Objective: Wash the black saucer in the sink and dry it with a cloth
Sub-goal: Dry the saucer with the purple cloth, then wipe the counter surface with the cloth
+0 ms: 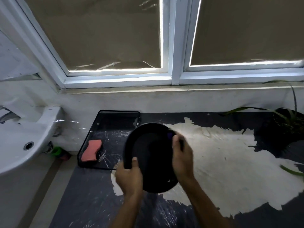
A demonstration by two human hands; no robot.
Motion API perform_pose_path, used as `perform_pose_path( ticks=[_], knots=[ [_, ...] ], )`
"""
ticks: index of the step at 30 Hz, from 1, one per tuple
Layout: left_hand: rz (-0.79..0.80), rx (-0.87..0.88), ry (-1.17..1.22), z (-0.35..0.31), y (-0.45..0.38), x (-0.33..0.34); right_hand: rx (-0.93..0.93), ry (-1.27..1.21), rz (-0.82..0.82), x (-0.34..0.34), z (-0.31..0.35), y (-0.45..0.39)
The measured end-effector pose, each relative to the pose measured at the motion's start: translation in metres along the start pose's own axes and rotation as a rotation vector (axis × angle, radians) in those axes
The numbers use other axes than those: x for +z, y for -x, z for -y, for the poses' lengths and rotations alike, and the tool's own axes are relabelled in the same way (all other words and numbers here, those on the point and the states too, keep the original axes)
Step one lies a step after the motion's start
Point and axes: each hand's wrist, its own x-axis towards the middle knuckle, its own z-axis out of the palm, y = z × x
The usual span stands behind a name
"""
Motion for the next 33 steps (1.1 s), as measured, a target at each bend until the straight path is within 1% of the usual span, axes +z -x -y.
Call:
perform_pose_path(
  ticks=[2,4,5,8,9,11,14,16,18,20,21,23,25,26,27,28,29,30,31,33],
  knots=[
    [0.126,0.13,-0.062,-0.008,0.015,0.002,-0.104,0.317,0.114,0.025,-0.021,0.007],
    [0.215,0.169,-0.053,-0.018,0.025,0.0,-0.132,0.525,0.21,0.043,-0.036,0.012],
    [0.212,0.158,-0.053,-0.018,0.022,-0.003,-0.135,0.574,0.283,0.049,-0.04,0.015],
    [0.134,0.076,-0.053,-0.017,-0.004,-0.014,-0.167,0.548,0.574,0.057,-0.038,0.03],
    [0.13,0.035,-0.021,-0.013,-0.015,-0.015,-0.181,0.51,0.638,0.059,-0.037,0.035],
    [0.127,-0.048,0.023,-0.004,-0.032,-0.017,-0.207,0.48,0.673,0.059,-0.037,0.043],
    [0.121,-0.181,0.091,0.013,-0.051,-0.019,-0.285,0.56,0.656,0.053,-0.038,0.055],
    [0.122,-0.234,0.142,0.023,-0.063,-0.023,-0.36,0.62,0.623,0.045,-0.04,0.06],
    [0.16,-0.201,0.162,0.032,-0.072,-0.026,-0.344,0.668,0.571,0.032,-0.044,0.061],
    [0.253,-0.107,0.122,0.042,-0.078,-0.028,-0.222,0.61,0.463,0.017,-0.05,0.062],
    [0.298,-0.076,0.087,0.048,-0.08,-0.028,-0.133,0.537,0.372,0.011,-0.052,0.063],
    [0.374,-0.068,0.015,0.062,-0.082,-0.026,0.016,0.399,0.107,0.002,-0.059,0.068],
    [0.445,-0.071,-0.052,0.076,-0.081,-0.025,0.088,0.404,-0.193,-0.004,-0.067,0.074],
    [0.476,-0.076,-0.071,0.081,-0.08,-0.025,0.119,0.451,-0.31,-0.007,-0.07,0.077],
    [0.497,-0.09,-0.081,0.087,-0.079,-0.025,0.166,0.517,-0.384,-0.01,-0.073,0.08],
    [0.508,-0.113,-0.084,0.089,-0.078,-0.025,0.237,0.604,-0.397,-0.013,-0.078,0.082],
    [0.512,-0.14,-0.089,0.092,-0.077,-0.024,0.314,0.692,-0.344,-0.014,-0.083,0.085],
    [0.521,-0.165,-0.099,0.094,-0.077,-0.024,0.383,0.762,-0.247,-0.015,-0.091,0.088],
    [0.533,-0.192,-0.117,0.097,-0.077,-0.023,0.432,0.791,-0.153,-0.014,-0.097,0.09],
    [0.55,-0.248,-0.153,0.1,-0.074,-0.02,0.493,0.713,-0.068,-0.01,-0.107,0.095]
  ],
)
